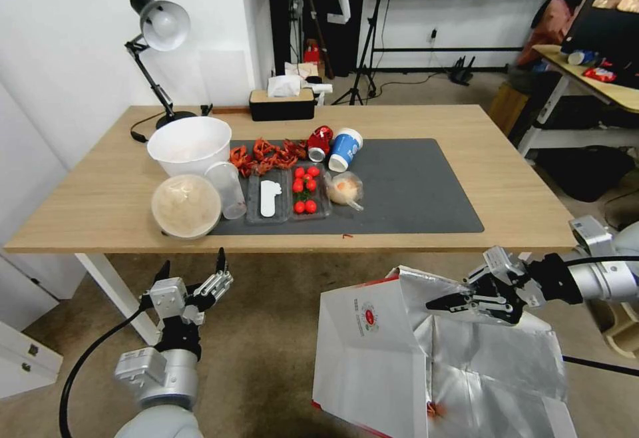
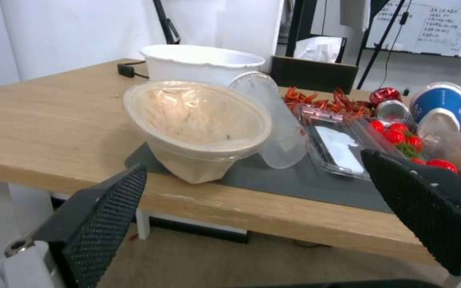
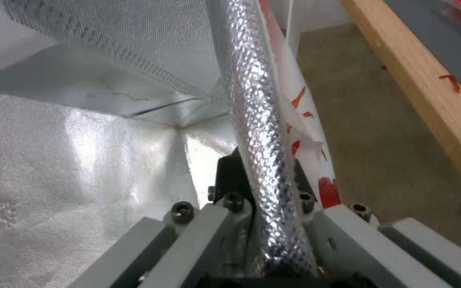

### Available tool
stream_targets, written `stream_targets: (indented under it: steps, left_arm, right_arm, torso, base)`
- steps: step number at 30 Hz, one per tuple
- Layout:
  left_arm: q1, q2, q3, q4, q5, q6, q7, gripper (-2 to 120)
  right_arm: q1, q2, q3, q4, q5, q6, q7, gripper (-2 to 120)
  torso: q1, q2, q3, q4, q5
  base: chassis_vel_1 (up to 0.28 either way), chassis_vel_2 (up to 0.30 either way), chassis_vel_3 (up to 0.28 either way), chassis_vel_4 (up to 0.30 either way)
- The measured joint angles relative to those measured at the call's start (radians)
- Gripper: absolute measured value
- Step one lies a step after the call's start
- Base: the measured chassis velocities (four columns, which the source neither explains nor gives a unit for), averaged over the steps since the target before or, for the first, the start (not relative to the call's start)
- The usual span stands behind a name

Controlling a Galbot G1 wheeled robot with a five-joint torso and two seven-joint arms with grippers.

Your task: Pick up the food delivery bag from the floor and place it on the table.

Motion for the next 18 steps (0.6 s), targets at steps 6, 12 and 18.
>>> stream_targets:
  steps: [6,12,18]
  left_arm:
    - [0.005,-0.001,0.000,0.000,0.005,-0.001,-0.001,100]
    - [0.008,-0.003,-0.001,-0.004,0.007,-0.004,-0.003,100]
    - [0.005,-0.006,0.001,-0.004,0.009,-0.006,-0.005,100]
  right_arm:
    - [-0.006,0.004,0.012,0.008,0.004,0.003,0.001,0]
    - [-0.015,0.000,0.041,0.011,0.035,0.004,-0.001,0]
    - [-0.020,-0.013,0.108,0.014,0.119,0.004,0.017,0]
  torso:
    - [-0.001,-0.003,-0.002,0.0000,0.0000]
    - [-0.002,-0.005,-0.003,0.0000,0.0001]
    - [-0.003,-0.006,-0.004,0.0001,0.0000]
  base:
    - [0.000,0.000,0.000,0.000]
    - [0.000,0.000,0.000,0.000]
    - [0.000,0.000,0.000,0.000]
